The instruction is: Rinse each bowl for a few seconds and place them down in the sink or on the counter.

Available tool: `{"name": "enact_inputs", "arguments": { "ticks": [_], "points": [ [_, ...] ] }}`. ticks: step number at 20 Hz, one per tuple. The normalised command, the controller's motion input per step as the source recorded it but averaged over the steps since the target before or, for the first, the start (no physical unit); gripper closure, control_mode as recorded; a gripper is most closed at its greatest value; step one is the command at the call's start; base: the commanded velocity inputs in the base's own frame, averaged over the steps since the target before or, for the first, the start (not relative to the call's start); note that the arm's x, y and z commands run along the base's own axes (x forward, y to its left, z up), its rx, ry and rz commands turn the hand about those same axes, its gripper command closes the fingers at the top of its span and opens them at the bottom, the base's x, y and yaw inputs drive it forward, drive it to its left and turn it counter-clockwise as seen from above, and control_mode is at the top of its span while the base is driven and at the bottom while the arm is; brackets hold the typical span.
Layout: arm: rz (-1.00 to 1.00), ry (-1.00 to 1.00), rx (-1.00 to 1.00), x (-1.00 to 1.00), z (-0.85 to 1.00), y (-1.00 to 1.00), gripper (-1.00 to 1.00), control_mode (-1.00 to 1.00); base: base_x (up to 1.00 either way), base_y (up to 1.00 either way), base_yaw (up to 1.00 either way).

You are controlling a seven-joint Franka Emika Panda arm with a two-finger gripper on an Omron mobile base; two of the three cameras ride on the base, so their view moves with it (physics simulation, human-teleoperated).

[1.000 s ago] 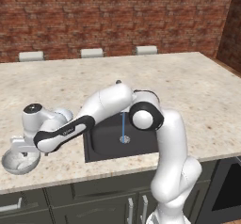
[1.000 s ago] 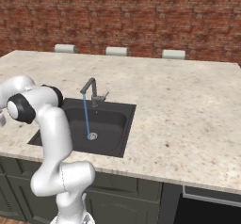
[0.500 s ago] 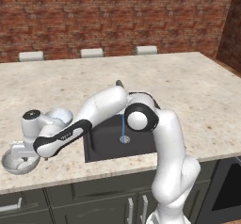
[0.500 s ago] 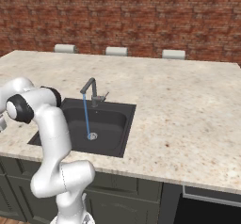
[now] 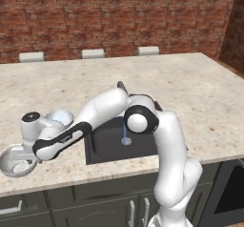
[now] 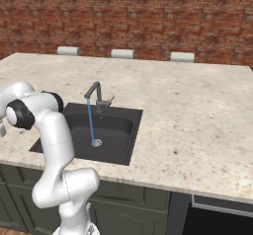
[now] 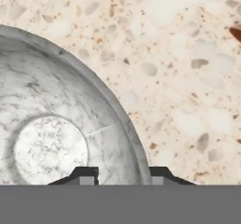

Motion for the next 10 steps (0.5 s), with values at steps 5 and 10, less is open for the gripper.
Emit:
{"name": "enact_inputs", "arguments": {
  "ticks": [5,10],
  "points": [
    [0.00,0.00,0.01,0.00,-0.16,0.09,1.00,-1.00,0.00,0.00,0.00],
    [0.00,0.00,0.00,-0.20,0.12,-0.04,1.00,-1.00,0.00,0.00,0.00]
  ]
}}
